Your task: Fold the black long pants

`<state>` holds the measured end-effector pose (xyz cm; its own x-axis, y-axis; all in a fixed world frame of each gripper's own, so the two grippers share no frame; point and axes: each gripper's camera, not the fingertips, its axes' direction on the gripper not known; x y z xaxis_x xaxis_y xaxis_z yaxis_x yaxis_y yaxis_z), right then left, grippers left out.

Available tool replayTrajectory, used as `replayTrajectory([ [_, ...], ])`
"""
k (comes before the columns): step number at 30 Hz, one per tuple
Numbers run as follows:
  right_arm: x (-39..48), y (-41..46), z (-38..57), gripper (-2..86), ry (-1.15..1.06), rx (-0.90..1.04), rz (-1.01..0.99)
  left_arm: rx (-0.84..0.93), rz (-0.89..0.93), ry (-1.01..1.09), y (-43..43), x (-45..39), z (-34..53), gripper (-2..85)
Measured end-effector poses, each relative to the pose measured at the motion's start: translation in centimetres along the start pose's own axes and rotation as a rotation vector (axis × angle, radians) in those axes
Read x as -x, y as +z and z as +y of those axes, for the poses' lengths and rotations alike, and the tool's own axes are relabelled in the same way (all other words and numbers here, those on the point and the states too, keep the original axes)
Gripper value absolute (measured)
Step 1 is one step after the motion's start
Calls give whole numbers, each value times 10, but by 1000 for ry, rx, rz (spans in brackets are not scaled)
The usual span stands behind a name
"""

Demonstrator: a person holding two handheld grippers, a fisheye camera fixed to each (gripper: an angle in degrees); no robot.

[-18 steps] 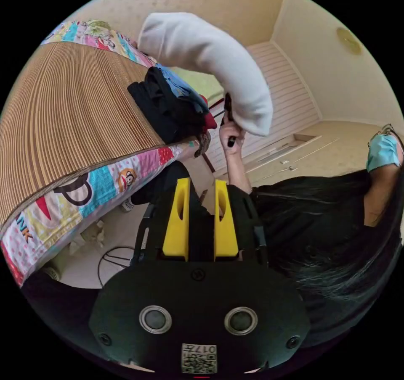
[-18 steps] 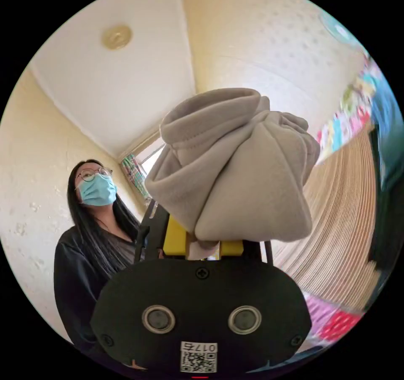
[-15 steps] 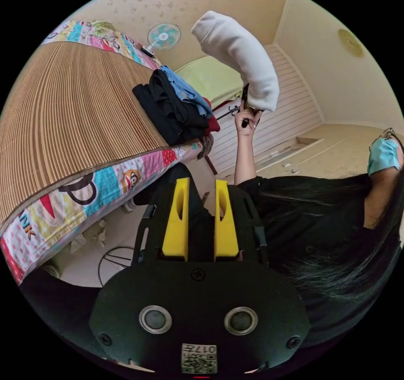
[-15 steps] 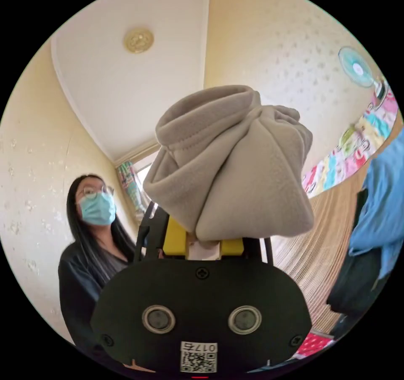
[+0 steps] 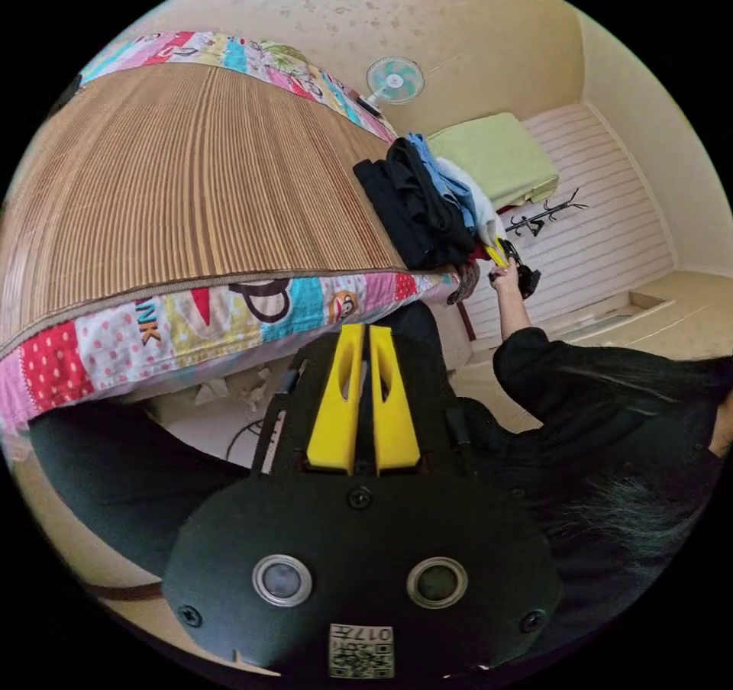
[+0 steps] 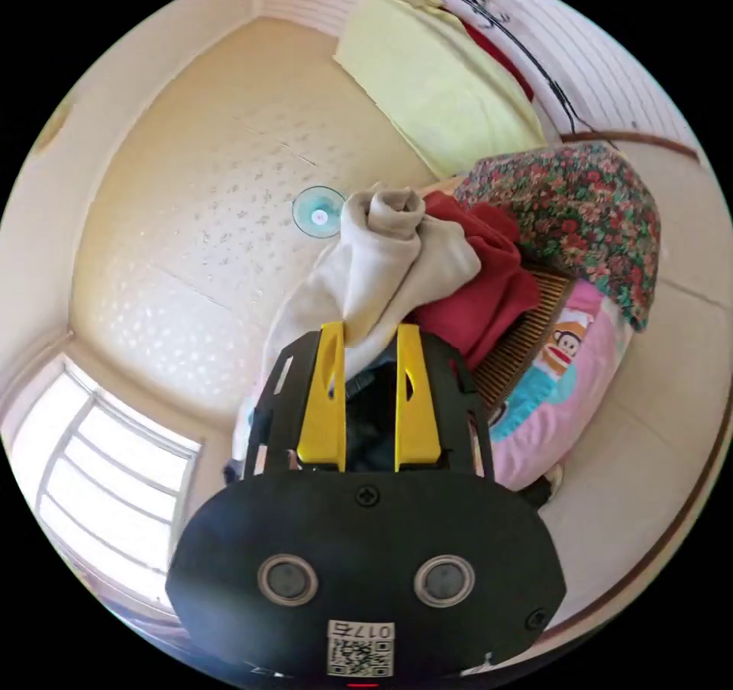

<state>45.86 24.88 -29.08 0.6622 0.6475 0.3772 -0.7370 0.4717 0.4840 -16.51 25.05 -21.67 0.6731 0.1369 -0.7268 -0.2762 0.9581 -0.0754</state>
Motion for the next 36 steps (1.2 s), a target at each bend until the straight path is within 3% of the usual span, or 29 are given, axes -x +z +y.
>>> replayTrajectory([
  [5, 97, -28, 98, 79, -221, -83, 118, -85, -216, -100, -42, 39, 1, 53],
  [9, 167, -13, 165, 74, -386, 26, -14, -251, -338, -264, -110, 104, 10, 110],
  [14, 214, -8, 189, 70, -447, 96, -42, -425, -535, -422, -205, 191, 12, 126],
  [19, 235, -16, 205, 73, -447, 116, -72, -381, -600, -514, -240, 283, -13, 136],
  [21, 240, -16, 217, 73, -438, 143, -71, -239, -640, -582, -220, 325, -25, 132],
  [24, 241, -22, 230, 74, -427, 167, -74, -306, -712, -587, -208, 328, -28, 83],
  [26, 239, -28, 235, 73, -421, 173, -68, -317, -673, -630, -203, 334, -32, 55],
  [29, 231, -38, 240, 65, -402, 173, -62, -444, -388, -590, -203, 333, -34, 5],
  [31, 229, -44, 242, 53, -398, 167, -62, -493, -257, -468, -194, 311, -45, -3],
  [34, 231, -47, 246, 37, -403, 154, -59, -427, -243, -212, -159, 239, -78, -7],
  [36, 237, -42, 252, 33, -422, 168, -84, -378, -124, -13, -119, 174, -94, -8],
])
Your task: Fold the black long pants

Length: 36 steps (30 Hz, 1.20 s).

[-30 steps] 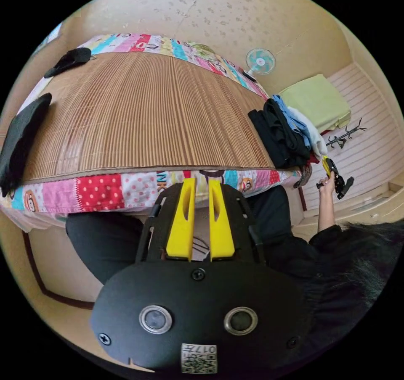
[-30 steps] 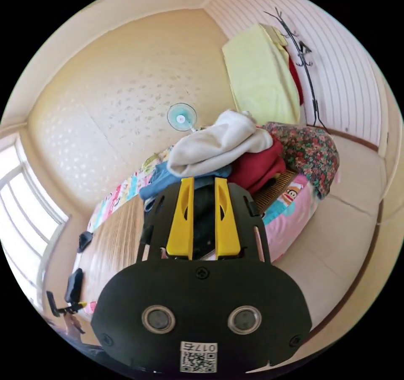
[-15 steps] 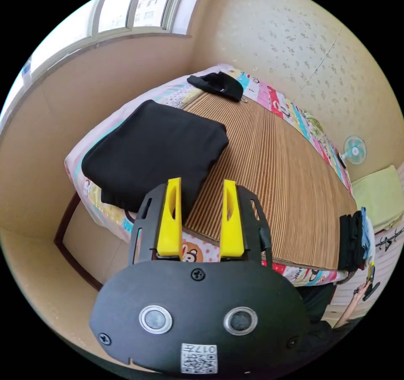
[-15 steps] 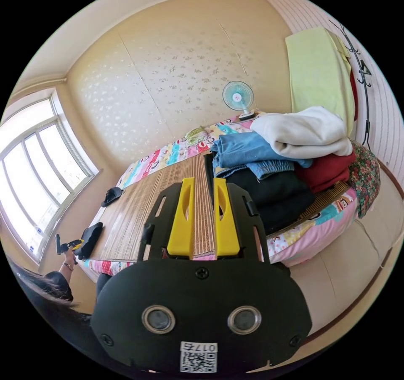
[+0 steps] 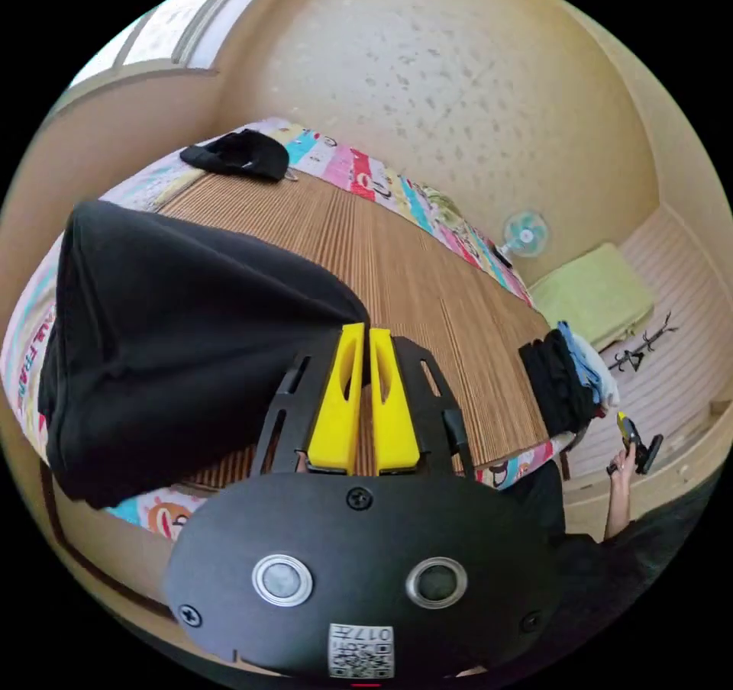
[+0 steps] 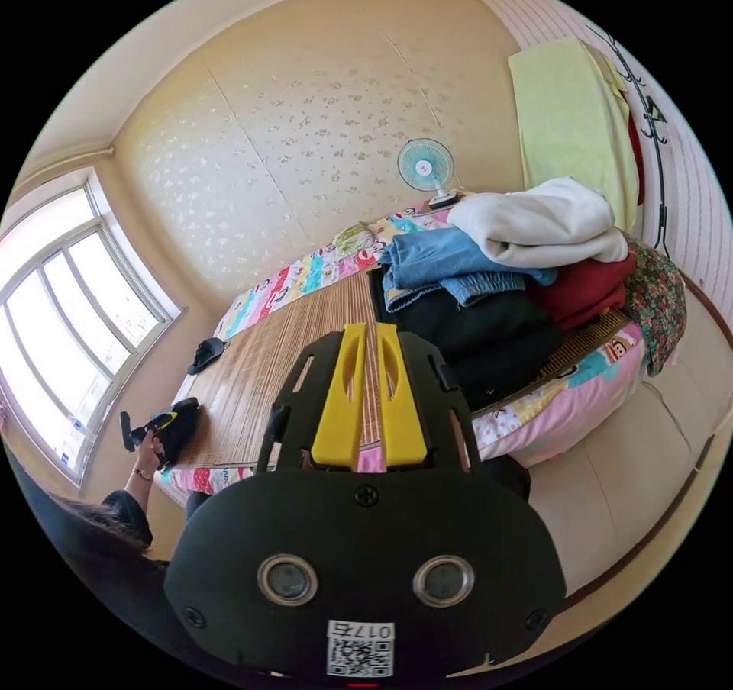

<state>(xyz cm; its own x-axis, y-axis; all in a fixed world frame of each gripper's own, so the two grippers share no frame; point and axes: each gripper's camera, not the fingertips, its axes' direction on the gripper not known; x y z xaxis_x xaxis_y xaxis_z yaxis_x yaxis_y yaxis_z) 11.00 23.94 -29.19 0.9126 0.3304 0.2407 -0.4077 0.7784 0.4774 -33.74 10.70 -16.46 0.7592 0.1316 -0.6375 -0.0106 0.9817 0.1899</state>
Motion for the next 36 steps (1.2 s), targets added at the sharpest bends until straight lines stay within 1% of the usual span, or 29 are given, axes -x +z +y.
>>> replayTrajectory([
  [1, 3, 2, 1, 33, -8, 3, -7, 13, 45, 41, 10, -18, 2, -8],
  [3, 13, 14, 6, 34, -33, 23, -20, 67, 237, 162, 50, -84, 21, -8],
  [4, 15, 18, 8, 35, -34, 30, -23, 90, 283, 178, 62, -98, 28, -8],
  [6, 22, 34, 15, 41, -39, 71, -65, 197, 423, 251, 106, -152, 64, -6],
  [8, 26, 46, 19, 46, -56, 113, -106, 262, 535, 249, 132, -180, 97, -2],
  [9, 26, 54, 22, 49, -61, 141, -124, 305, 588, 217, 145, -190, 118, 2],
  [12, 23, 69, 28, 59, -78, 207, -165, 423, 663, 171, 158, -200, 157, 33],
  [14, 18, 76, 29, 65, -94, 246, -185, 416, 712, 174, 144, -194, 164, 25],
  [16, 14, 86, 31, 73, -116, 298, -210, 356, 638, 129, 120, -174, 158, 22],
  [18, 10, 103, 34, 82, -137, 366, -266, 243, 451, 54, 83, -139, 132, 55],
  [19, 9, 107, 35, 85, -139, 380, -283, 215, 392, 33, 75, -131, 125, 66],
  [21, 11, 127, 38, 91, -131, 437, -369, 100, 141, -35, 48, -98, 93, 97],
  [24, 27, 158, 35, 100, -148, 500, -512, 22, 12, -87, 45, -63, 55, 104],
  [28, 64, 205, 17, 124, -199, 571, -604, 97, 18, -122, 81, -32, 22, 106],
  [30, 88, 247, 5, 143, -207, 648, -619, 207, 115, -190, 117, -17, 21, 109],
  [31, 93, 258, 2, 148, -205, 672, -633, 216, 132, -207, 123, -15, 24, 108],
  [32, 103, 280, 1, 157, -205, 716, -641, 201, 143, -237, 129, -12, 34, 105],
  [34, 111, 315, 6, 165, -194, 792, -583, 125, 165, -267, 125, -10, 55, 84],
  [35, 113, 337, 14, 167, -181, 854, -541, 87, 192, -293, 119, -9, 70, 62],
  [36, 111, 357, 26, 166, -165, 922, -542, 70, 209, -307, 112, -9, 83, 48],
])
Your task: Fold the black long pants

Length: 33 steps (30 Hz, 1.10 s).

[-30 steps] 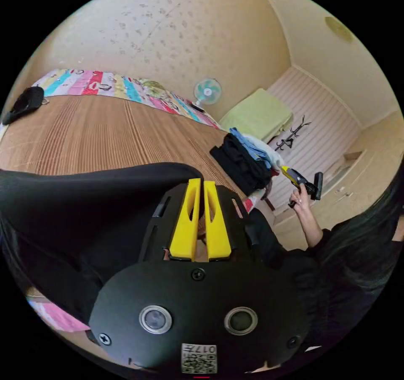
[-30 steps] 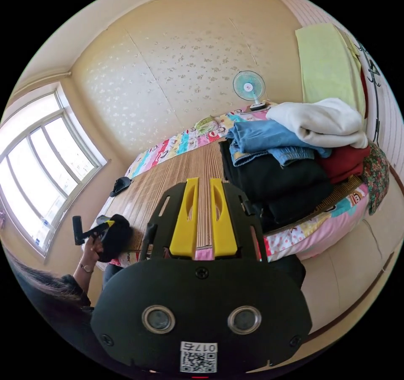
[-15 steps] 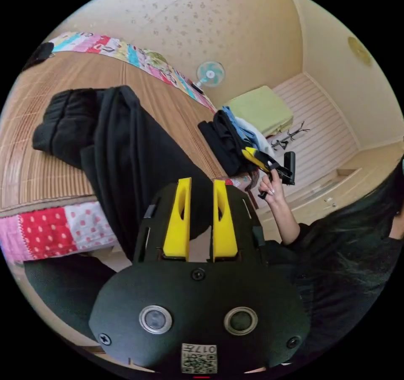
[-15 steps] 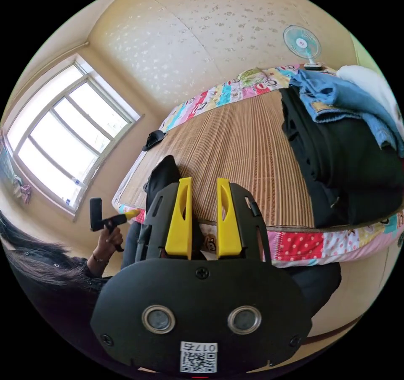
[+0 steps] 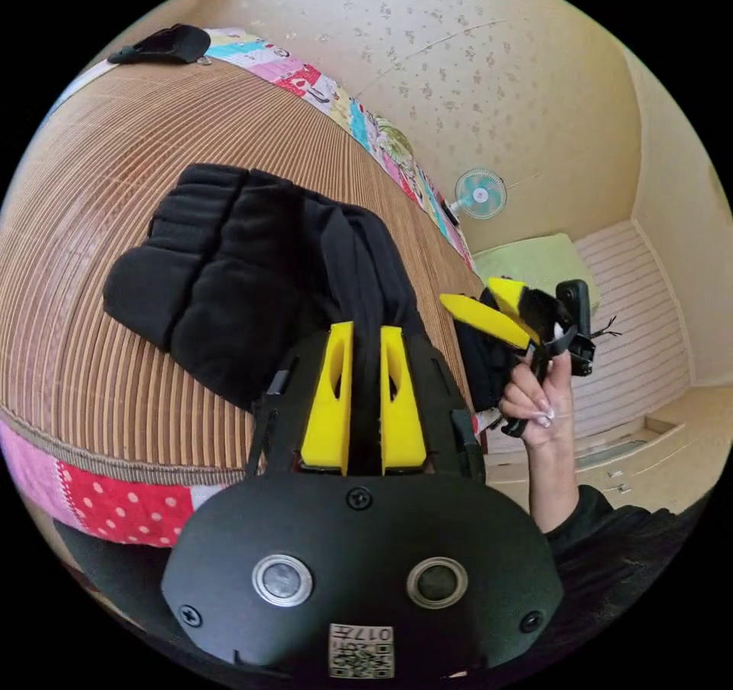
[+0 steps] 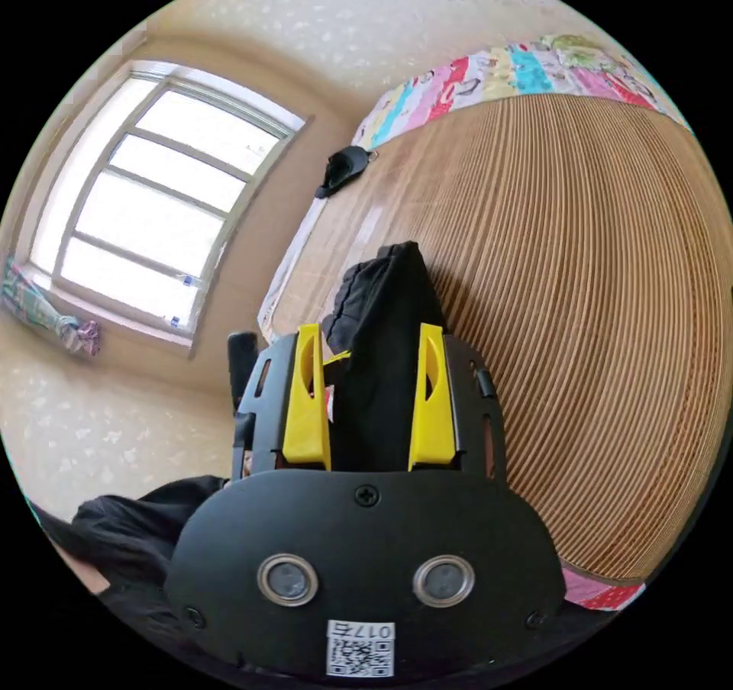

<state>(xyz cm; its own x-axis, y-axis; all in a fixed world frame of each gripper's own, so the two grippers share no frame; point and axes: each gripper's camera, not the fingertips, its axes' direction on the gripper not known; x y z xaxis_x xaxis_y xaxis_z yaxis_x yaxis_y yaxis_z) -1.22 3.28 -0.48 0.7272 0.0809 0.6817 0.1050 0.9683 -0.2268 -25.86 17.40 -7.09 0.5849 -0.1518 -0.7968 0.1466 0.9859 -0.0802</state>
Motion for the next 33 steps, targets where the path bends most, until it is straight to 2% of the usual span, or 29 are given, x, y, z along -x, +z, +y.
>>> replayTrajectory([
  [4, -26, 17, 19, 133, 27, 52, -61, 6, -21, 49, -32, -2, 30, 35],
  [7, -39, -15, 45, 61, -72, 0, -247, -18, 113, 109, -75, 0, 46, 26],
  [9, -66, -59, 63, 32, -96, -107, -559, -99, 311, 107, -115, 11, 55, 17],
  [12, -94, -124, 75, 15, -145, -282, -824, -271, 495, 80, -169, 19, 52, 9],
  [13, -101, -144, 78, 13, -192, -379, -958, -306, 497, 94, -183, 16, 49, 9],
  [14, -122, -185, 78, 10, -234, -567, -1244, -366, 466, 147, -212, 3, 40, 7],
  [15, -139, -222, 66, 9, -165, -631, -1328, -411, 388, 204, -242, -13, 27, 6],
  [16, -142, -243, 59, 9, -138, -636, -1260, -423, 327, 222, -256, -22, 21, 5],
  [17, -130, -290, 46, 10, -188, -628, -982, -428, 210, 282, -275, -41, 8, 4],
  [18, -104, -323, 34, 12, -248, -581, -684, -420, 137, 354, -284, -58, -2, 4],
  [20, -69, -342, 21, 20, -256, -511, -391, -388, 134, 424, -282, -75, -9, 4],
  [22, -47, -332, 11, 41, -282, -414, -285, -334, 187, 488, -267, -85, -5, 4],
  [24, -41, -283, -4, 169, -271, -189, -255, -270, 283, 531, -239, -89, 9, 6],
  [25, -45, -266, -8, 189, -255, -123, -262, -255, 314, 535, -232, -88, 13, 7],
  [26, -59, -228, -11, 229, -216, -1, -311, -218, 386, 539, -217, -85, 22, 7],
  [28, -92, -165, -9, 237, -108, 174, -489, -155, 493, 553, -197, -81, 36, 8],
  [29, -116, -124, 0, 230, -23, 277, -656, -115, 553, 546, -186, -77, 44, 8],
  [31, -149, -86, 20, 176, 84, 341, -897, -87, 614, 524, -180, -68, 56, 7],
  [32, -165, -68, 34, 117, 118, 348, -1133, -81, 647, 498, -181, -58, 62, 6],
  [33, -175, -55, 49, 47, 186, 369, -1262, -72, 675, 470, -183, -48, 66, 3],
])
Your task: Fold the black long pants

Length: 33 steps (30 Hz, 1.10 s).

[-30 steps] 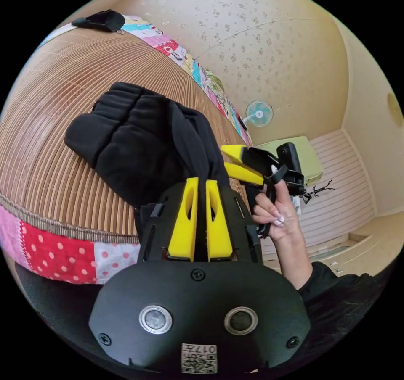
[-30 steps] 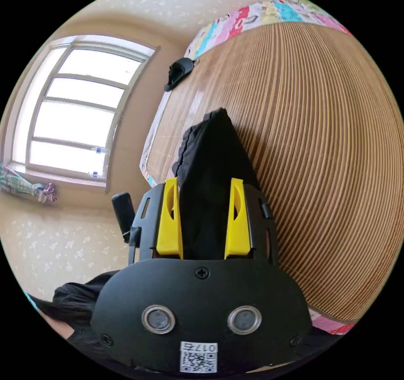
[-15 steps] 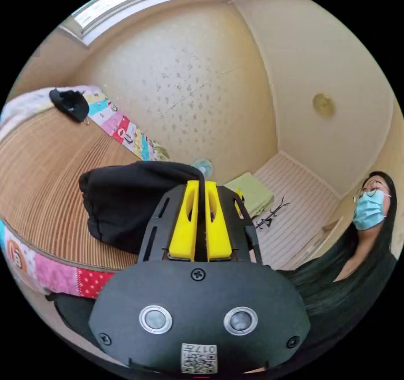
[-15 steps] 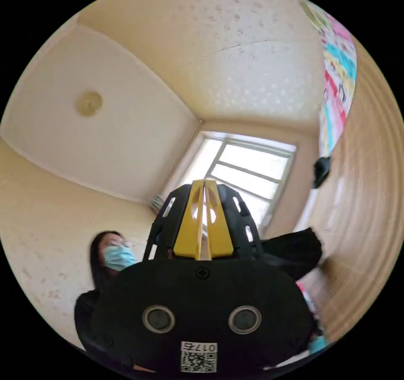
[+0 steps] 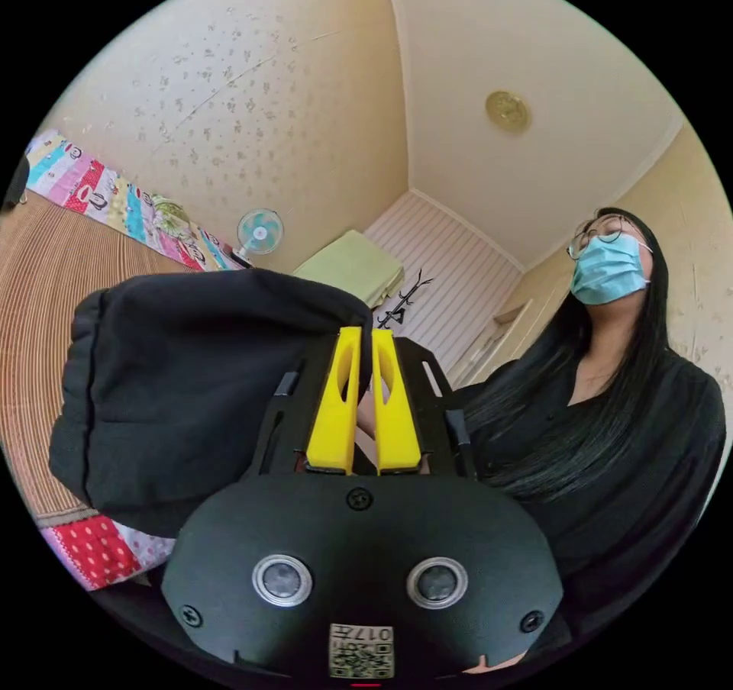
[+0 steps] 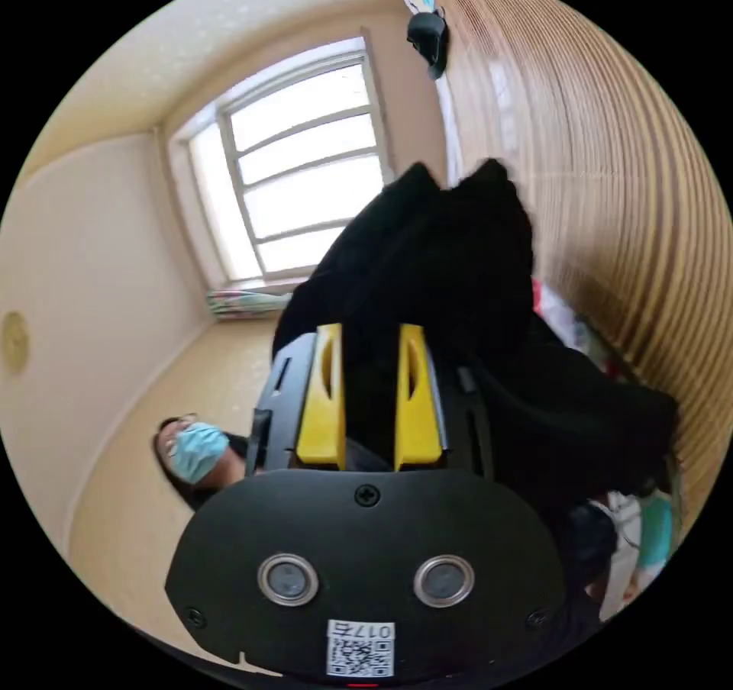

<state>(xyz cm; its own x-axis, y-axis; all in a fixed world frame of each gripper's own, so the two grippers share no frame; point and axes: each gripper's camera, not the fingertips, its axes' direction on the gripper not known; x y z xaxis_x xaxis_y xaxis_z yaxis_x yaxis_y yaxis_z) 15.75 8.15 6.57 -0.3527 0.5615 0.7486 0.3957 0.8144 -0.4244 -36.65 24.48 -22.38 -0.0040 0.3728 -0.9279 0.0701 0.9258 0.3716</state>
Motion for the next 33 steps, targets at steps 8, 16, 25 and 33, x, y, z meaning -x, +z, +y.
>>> replayTrajectory([
  [8, 70, -27, 54, 13, -397, -123, -242, -115, 189, 82, -37, -18, -2, 2],
  [16, 289, -51, 53, 7, -884, -231, -162, -322, 105, 340, -120, -60, -123, 1],
  [25, 529, -104, -84, 27, -815, -825, 807, -193, -456, 47, -128, 54, -409, 57],
  [33, 363, -67, -101, 108, -586, -702, 1504, 226, -882, -114, -75, 205, -291, 124],
])
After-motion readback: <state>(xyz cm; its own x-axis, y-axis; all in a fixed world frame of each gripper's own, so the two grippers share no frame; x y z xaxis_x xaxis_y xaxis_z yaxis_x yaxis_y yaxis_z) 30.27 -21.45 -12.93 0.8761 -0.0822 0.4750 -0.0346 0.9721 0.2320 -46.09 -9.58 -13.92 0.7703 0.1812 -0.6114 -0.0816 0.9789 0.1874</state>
